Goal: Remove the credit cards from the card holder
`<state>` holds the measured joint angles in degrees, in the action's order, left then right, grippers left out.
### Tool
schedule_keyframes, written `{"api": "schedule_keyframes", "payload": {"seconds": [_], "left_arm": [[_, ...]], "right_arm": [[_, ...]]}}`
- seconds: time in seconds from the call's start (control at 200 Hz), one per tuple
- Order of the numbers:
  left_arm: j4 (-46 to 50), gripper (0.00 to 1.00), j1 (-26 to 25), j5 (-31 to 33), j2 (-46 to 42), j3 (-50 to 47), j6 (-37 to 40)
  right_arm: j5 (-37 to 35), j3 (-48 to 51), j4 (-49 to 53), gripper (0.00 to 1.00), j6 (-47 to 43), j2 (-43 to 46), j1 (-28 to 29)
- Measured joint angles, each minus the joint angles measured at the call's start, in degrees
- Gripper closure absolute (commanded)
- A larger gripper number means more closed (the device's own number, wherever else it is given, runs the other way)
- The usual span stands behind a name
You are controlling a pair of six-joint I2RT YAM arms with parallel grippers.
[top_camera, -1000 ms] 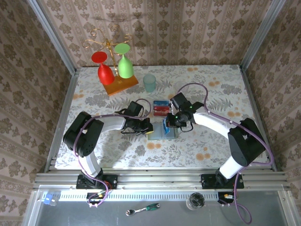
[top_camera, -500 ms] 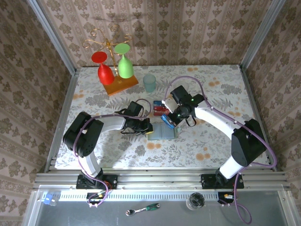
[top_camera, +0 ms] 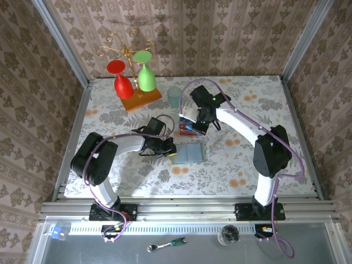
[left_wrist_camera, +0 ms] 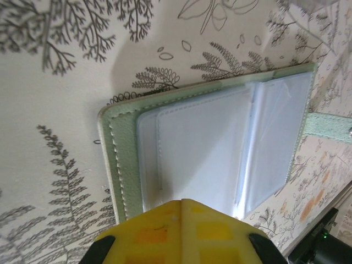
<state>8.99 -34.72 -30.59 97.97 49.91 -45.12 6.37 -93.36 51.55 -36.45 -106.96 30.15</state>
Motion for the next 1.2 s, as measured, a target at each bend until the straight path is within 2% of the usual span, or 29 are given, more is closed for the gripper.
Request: {"api": "schedule_keyframes", "payload": {"seconds": [0.485,0.92,1.06,1.2], "left_arm": [[1.11,0.97,3.02,0.66,-6.64,-3.08,-0.02],[0.9,0.97,6.12,1.29,-9.97,-7.21,-0.04],[0.9,0.97,6.73,1.27,-9.99,-7.21,-0.04],[0.9,0.97,7.28,1.29,-9.99,-7.21,-0.02]], "right_arm": [[-0.46,-20.06,4.57,0.93,-8.5,-13.77,-2.86],[-0.42,-25.66,5.97,0.88,-11.39,-20.63,-3.61],[-0.46,-25.68,6.69,0.79,-11.45,-21.0,-3.93],[-0.59,-25.68,6.97,0.76,-11.61,-21.0,-4.28]]}}
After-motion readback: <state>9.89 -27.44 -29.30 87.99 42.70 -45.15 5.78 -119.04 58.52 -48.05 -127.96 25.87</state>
